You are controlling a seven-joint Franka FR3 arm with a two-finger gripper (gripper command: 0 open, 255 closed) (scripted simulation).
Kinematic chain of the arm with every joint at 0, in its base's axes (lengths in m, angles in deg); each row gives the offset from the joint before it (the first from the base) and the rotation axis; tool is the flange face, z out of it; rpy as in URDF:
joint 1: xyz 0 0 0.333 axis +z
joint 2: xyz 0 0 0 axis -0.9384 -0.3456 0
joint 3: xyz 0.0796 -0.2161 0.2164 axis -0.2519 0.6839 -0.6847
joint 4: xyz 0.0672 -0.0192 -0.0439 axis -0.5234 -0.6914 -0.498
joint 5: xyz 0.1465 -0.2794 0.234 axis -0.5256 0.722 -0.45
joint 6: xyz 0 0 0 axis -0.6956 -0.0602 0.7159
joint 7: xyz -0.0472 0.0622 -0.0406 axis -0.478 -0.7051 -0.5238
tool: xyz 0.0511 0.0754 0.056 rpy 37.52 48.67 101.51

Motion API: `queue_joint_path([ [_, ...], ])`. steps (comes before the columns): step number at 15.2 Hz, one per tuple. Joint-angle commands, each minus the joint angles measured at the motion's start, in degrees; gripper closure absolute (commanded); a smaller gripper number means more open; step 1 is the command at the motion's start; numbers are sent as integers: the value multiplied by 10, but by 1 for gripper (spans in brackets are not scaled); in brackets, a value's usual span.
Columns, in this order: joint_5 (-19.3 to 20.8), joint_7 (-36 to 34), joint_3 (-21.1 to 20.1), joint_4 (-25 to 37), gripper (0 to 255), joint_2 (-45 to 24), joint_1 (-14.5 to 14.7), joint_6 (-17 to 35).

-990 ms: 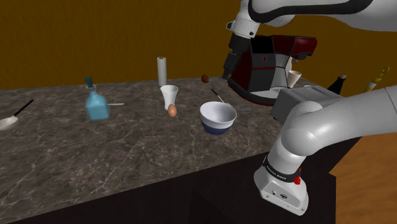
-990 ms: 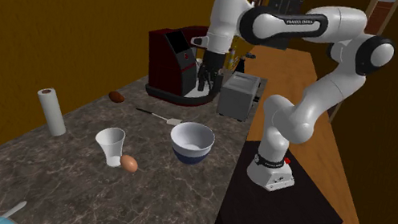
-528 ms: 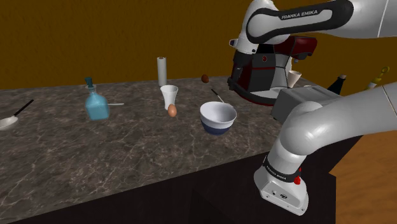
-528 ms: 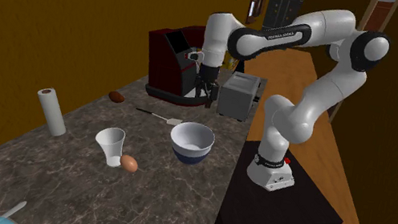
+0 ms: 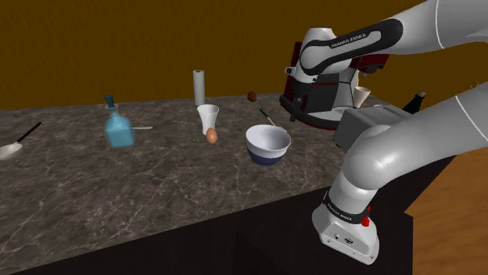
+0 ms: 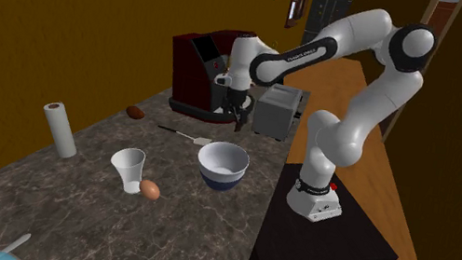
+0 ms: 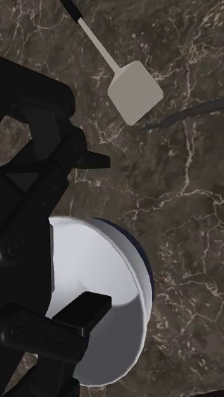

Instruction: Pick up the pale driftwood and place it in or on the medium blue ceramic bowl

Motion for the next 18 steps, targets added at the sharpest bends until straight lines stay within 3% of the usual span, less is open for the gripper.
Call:
queue_joint_path([
  [1, 15, 33, 25, 2, 0, -33, -1, 30],
  [8, 26, 159, 121, 32, 0, -177, 14, 144],
  [12, -21, 258, 176, 65, 0, -282, 37, 209],
  [18, -79, 306, 187, 60, 0, -343, 47, 263],
])
